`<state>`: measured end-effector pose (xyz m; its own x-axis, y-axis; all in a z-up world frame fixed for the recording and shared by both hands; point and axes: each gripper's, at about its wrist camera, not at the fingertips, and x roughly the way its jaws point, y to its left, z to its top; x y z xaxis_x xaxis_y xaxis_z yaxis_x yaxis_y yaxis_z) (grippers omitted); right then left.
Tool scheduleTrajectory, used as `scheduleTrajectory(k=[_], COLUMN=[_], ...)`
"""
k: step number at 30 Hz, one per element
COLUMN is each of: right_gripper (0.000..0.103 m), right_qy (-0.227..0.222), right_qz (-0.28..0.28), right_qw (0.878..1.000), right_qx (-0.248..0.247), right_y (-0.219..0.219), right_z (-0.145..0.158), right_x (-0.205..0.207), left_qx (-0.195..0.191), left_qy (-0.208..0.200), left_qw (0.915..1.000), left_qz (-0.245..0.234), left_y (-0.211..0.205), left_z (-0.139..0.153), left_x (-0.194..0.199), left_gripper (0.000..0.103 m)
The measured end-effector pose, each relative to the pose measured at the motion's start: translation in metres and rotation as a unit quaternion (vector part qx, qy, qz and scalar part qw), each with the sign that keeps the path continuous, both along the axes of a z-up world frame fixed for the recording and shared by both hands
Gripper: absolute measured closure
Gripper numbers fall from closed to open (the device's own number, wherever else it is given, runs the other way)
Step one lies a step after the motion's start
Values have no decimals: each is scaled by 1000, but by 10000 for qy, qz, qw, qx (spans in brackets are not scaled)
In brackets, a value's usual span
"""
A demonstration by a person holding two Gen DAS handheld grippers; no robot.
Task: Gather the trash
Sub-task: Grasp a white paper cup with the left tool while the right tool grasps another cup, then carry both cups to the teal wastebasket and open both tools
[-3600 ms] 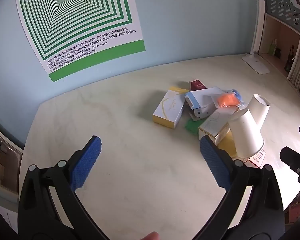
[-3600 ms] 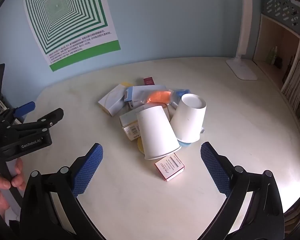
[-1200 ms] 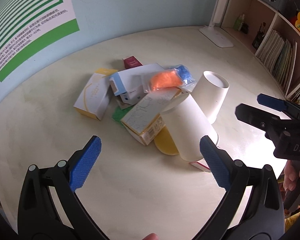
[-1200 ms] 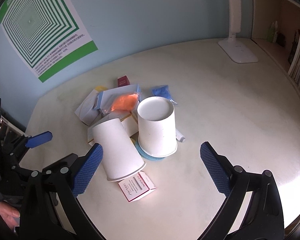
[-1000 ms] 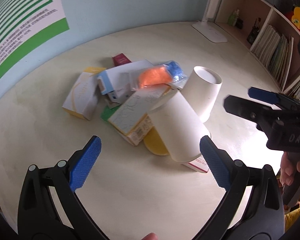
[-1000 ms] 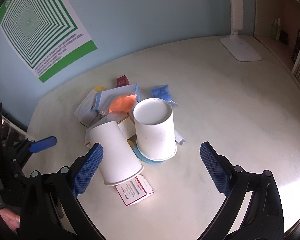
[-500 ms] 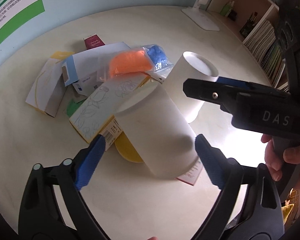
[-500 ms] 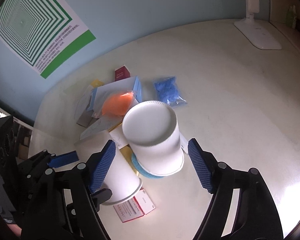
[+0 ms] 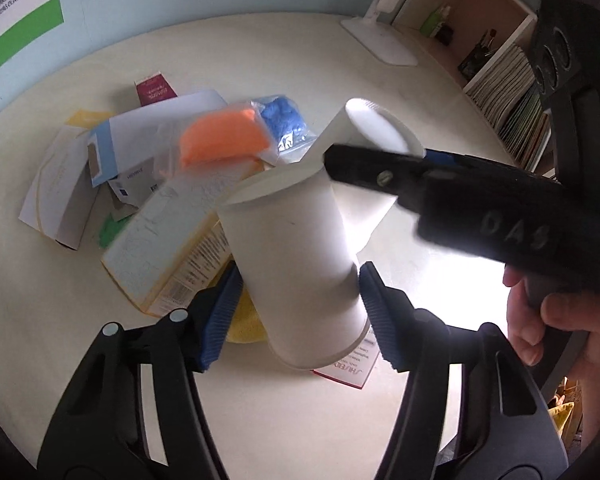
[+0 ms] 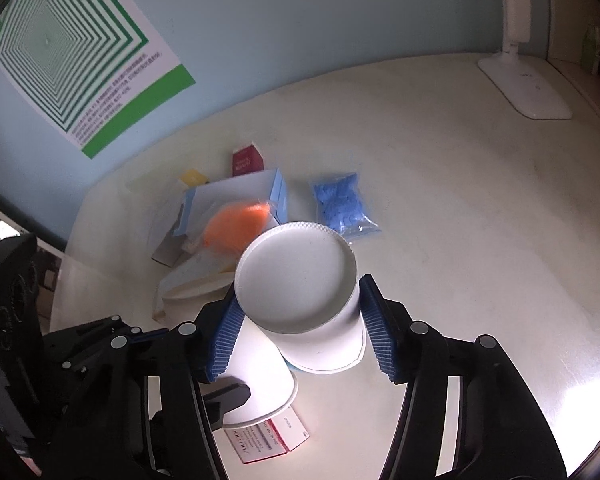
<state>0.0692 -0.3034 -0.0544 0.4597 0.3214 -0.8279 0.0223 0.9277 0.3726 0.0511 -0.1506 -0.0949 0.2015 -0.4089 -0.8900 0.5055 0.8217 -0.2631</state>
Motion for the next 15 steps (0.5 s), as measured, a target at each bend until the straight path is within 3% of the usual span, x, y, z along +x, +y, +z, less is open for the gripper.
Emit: scheduleTrajectory(k=[5,15], right_gripper=[45,45], right_qy=[-180,-497], right_qz=[-246,-1072], right_qw=[9995,9928], right_qx=[69,180], right_y=[-12,-44], right_z=[17,58], right_x=[-13,-72], left_qx=[100,-176], left_qy=[-276,-517], left_qw=[9995,9978], left_qz=[-62,-371], left_y=[6,21], left_z=[13,43], left_x=[-7,-25], left_gripper=[48,48])
